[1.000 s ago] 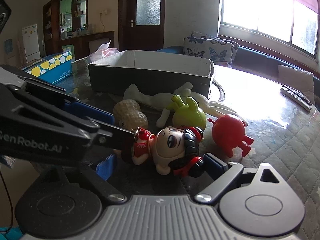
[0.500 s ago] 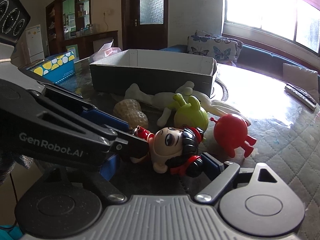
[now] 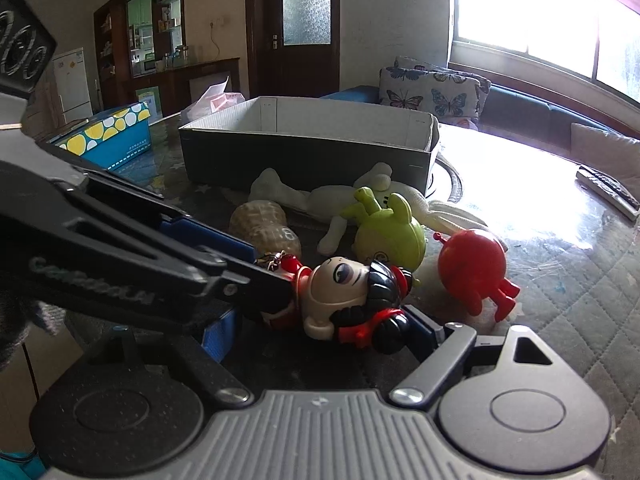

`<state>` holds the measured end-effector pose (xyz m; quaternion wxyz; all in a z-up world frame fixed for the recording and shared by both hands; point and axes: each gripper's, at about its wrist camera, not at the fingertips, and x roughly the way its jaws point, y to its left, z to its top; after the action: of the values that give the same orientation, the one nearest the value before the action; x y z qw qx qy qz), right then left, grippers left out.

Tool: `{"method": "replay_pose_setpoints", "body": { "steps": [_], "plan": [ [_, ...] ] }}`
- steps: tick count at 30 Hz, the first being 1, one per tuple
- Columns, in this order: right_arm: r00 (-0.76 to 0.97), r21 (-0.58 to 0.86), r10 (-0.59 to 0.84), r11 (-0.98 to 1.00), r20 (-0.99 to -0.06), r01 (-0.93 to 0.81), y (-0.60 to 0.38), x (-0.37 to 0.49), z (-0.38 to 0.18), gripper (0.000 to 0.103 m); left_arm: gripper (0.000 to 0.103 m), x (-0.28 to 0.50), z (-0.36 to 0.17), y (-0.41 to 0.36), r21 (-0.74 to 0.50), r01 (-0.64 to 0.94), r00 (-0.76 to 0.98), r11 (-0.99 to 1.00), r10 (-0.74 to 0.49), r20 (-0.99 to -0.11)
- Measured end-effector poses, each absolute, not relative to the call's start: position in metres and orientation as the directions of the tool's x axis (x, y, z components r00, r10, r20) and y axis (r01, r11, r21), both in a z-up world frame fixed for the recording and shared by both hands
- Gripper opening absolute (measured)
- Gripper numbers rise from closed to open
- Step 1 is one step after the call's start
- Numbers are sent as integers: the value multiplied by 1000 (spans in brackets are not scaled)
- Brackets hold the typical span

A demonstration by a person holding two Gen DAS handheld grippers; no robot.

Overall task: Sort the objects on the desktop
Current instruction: 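Close the left gripper around the doll's body, then lift the doll with the left gripper and carry it over the grey box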

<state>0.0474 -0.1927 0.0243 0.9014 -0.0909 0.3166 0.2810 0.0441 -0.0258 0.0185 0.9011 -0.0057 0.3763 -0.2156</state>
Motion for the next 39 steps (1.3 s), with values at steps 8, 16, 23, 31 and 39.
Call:
{"method": "replay_pose_setpoints", "body": {
  "steps": [8,16,23,31,39],
  "plan": [
    [643,3,445,824,-623,-567,-192,47,24,87,40,45,13,-28,-194,347,601,918,-377,-705],
    [651,-17,436,823,-622,-568,-191,45,25,85,37,53,7,-27,-255,317,577,913,-400,-712],
    [665,-31,443,819,-601,-574,-192,38,38,83,36,43,19,-27,-238,333,604,912,-400,-689],
    [695,-59,456,812,-556,-581,-189,43,62,77,36,48,44,-20,-222,330,664,918,-393,-636],
    [713,-95,475,796,-515,-598,-179,71,86,76,36,73,66,-10,-220,309,711,925,-378,-593]
  ]
}}
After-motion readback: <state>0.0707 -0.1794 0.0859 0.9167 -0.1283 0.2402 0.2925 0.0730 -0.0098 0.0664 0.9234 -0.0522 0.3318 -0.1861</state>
